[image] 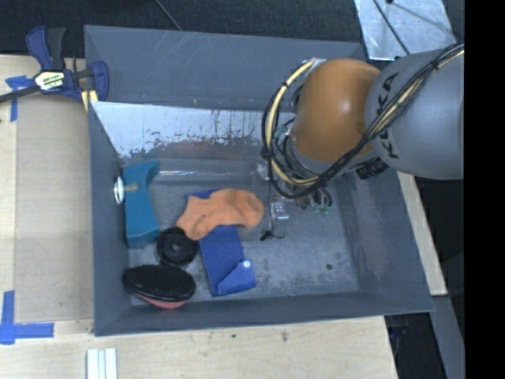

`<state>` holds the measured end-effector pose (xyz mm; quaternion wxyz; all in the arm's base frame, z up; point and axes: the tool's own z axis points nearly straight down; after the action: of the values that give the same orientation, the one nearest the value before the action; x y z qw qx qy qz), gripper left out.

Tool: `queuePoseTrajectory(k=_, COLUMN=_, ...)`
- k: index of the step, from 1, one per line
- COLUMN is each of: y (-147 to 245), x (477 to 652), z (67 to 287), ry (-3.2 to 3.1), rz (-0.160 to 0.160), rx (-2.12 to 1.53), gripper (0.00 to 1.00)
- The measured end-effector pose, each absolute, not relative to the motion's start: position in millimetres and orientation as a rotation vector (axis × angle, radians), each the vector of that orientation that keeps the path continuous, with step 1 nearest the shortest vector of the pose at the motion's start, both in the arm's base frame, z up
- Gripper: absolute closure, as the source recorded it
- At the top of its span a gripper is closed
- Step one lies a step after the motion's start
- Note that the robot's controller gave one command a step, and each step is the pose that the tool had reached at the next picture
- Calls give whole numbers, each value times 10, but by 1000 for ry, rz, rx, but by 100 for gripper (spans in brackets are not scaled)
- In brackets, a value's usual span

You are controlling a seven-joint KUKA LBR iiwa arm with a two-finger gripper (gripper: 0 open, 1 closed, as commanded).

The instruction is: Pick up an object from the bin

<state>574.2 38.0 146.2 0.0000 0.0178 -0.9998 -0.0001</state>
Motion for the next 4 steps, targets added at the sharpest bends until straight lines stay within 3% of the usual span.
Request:
queuePoseTrajectory(k=1, y=787, x=6062, z=1497, ry=-3134, rz=-1, rx=276, gripper=0)
queuePoseTrajectory(k=2, y=925, x=5973, z=720, ry=-3139, rz=1, rx=0, gripper=0)
queuePoseTrajectory(k=3, y=956, x=6089, z=767, ry=-3166, rz=-3, rx=10, gripper=100)
queuePoseTrajectory(k=4, y=956, x=6089, z=767, ry=-3166, rz=-3, rx=10, gripper=100)
